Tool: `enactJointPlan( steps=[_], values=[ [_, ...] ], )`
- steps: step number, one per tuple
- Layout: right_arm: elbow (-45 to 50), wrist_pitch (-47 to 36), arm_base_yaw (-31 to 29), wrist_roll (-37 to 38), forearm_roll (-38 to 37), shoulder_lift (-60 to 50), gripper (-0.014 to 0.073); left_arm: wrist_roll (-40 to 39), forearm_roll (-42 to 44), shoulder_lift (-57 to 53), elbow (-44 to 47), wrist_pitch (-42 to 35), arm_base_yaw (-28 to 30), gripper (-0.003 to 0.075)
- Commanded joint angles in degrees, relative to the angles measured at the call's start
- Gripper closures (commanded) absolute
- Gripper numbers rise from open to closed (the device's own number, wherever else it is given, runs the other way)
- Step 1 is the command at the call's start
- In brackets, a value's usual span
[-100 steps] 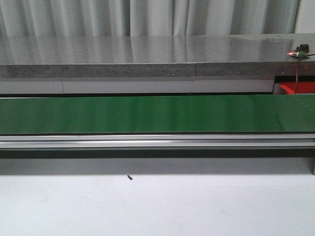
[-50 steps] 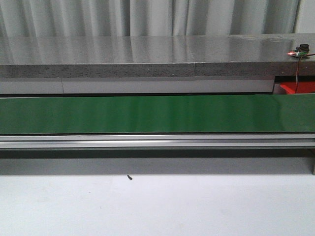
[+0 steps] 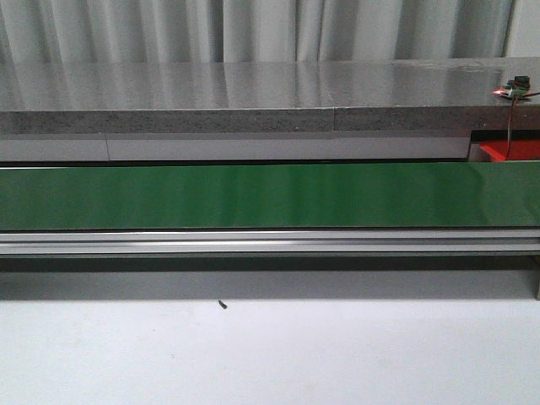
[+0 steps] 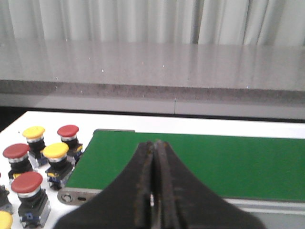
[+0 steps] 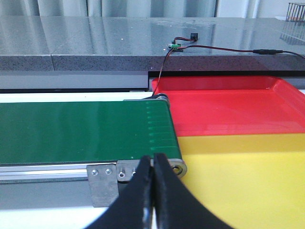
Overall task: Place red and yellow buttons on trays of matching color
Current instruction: 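Move the left gripper over the cluster of red and yellow buttons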
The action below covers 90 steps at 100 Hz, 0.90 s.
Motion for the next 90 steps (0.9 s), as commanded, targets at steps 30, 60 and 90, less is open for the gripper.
enactJointPlan(
  steps=[30,60,90],
  values=[
    [-1.0,-4.6,-0.2,-0.2,-0.6,-1.0,0.0703,-0.7,-0.4,26.3,-14.2,4.1,0.0,0.0740],
    [-1.0,-4.6,-0.2,-0.2,-0.6,-1.0,0.0703,-0.7,-0.1,41.2,-23.8,9.4,0.0,0.0736],
    [-1.0,-4.6,-0.2,-0.2,-0.6,-1.0,0.0703,-0.7,-0.1,45.7,-28.4,10.2,0.9,0.0274]
  ],
)
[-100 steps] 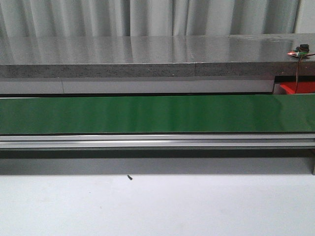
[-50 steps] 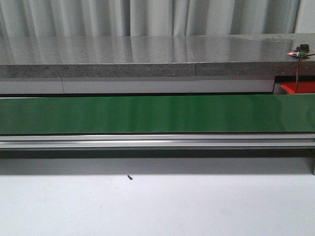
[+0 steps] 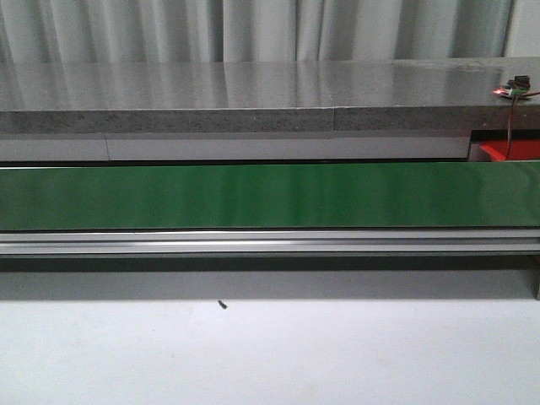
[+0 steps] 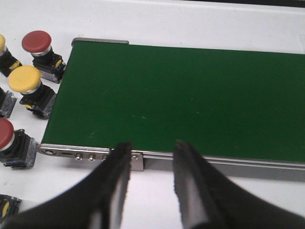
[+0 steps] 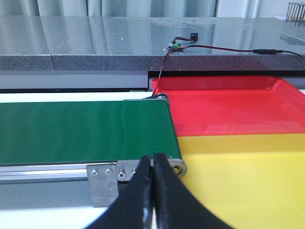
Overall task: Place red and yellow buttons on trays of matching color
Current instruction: 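Move the left gripper over the cluster of red and yellow buttons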
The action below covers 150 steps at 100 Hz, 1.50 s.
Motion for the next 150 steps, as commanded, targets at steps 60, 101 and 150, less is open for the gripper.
enactJointPlan(
  steps=[60,101,150],
  values=[
    [-1.0,-4.6,-0.2,-0.2,-0.6,-1.0,0.0703,-3.8,-1.3,1.5,-3.5,8.0,27.8,0.0171],
    [-1.0,-4.6,-0.2,-0.2,-0.6,-1.0,0.0703,-3.7,-2.1,12.7,-11.6,18.0,35.3,0.0205],
    [-1.0,-4.6,-0.2,-0.2,-0.6,-1.0,0.0703,-2.1,-1.6,30.1,-22.1,21.8,35.3,0.0207]
  ],
)
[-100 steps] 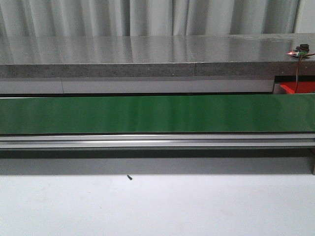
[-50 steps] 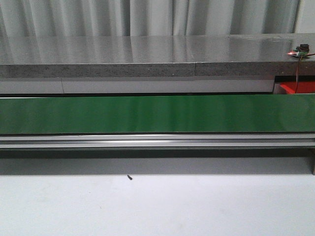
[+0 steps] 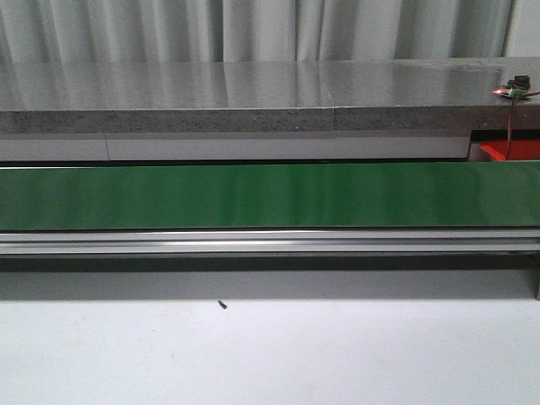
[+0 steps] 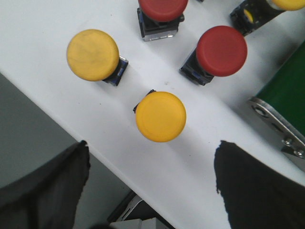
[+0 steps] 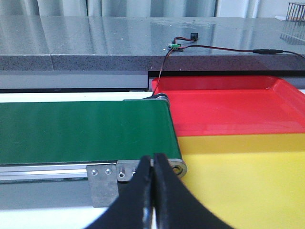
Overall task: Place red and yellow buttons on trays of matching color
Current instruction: 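Move the left gripper over the cluster of red and yellow buttons, then grasp a yellow button with the left gripper and lift it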
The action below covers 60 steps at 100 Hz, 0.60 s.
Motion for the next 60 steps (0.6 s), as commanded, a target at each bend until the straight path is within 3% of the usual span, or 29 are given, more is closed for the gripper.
enactJointPlan(
  steps=[1,60],
  values=[
    [-1.0,-4.6,-0.2,-0.2,-0.6,-1.0,0.0703,0.2,-0.2,1.1,-2.1,-1.7,0.1,0.0207],
    [-1.0,-4.6,-0.2,-0.2,-0.6,-1.0,0.0703,0.3,-1.0,10.3,-2.2,-8.2,-0.1,0.0207]
  ],
)
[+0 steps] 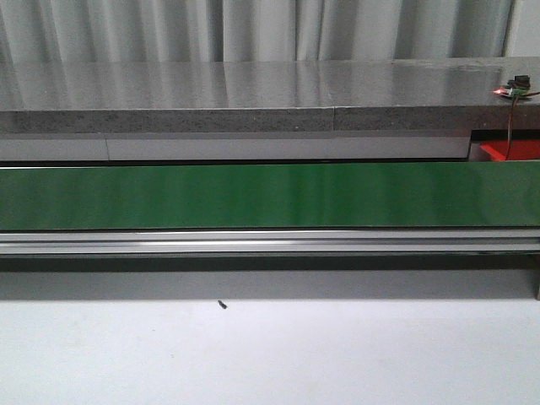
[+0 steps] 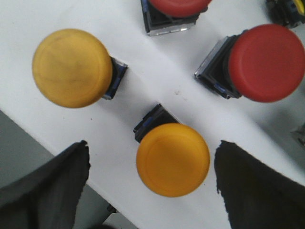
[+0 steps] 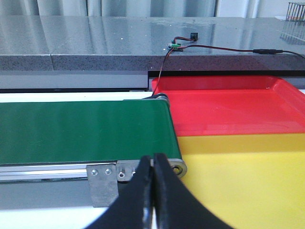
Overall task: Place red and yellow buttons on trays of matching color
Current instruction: 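Grasp a yellow button with the left gripper and lift it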
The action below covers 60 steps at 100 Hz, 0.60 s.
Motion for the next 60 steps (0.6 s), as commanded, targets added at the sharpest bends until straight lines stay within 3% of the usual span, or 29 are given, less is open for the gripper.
enactJointPlan(
  steps=[1,24,50,60],
  values=[
    [-1.0,-4.6,-0.2,-0.2,-0.6,-1.0,0.0703,0.1,-0.8,-0.5,-1.8,-2.3,-0.1,0.0207],
    [-1.0,-4.6,-0.2,-0.2,-0.6,-1.0,0.0703,0.1,-0.8,2.1,-1.8,-5.2,-0.5,0.0227],
    [-1.0,-4.6,-0.2,-0.2,-0.6,-1.0,0.0703,0.1,-0.8,2.2,-1.8,-6.2,-0.5,0.0535],
    [-1.0,-4.6,-0.2,-0.2,-0.6,-1.0,0.0703,0.1,-0.8,2.2,-1.8,-6.2,-0.5,0.0596]
  ],
)
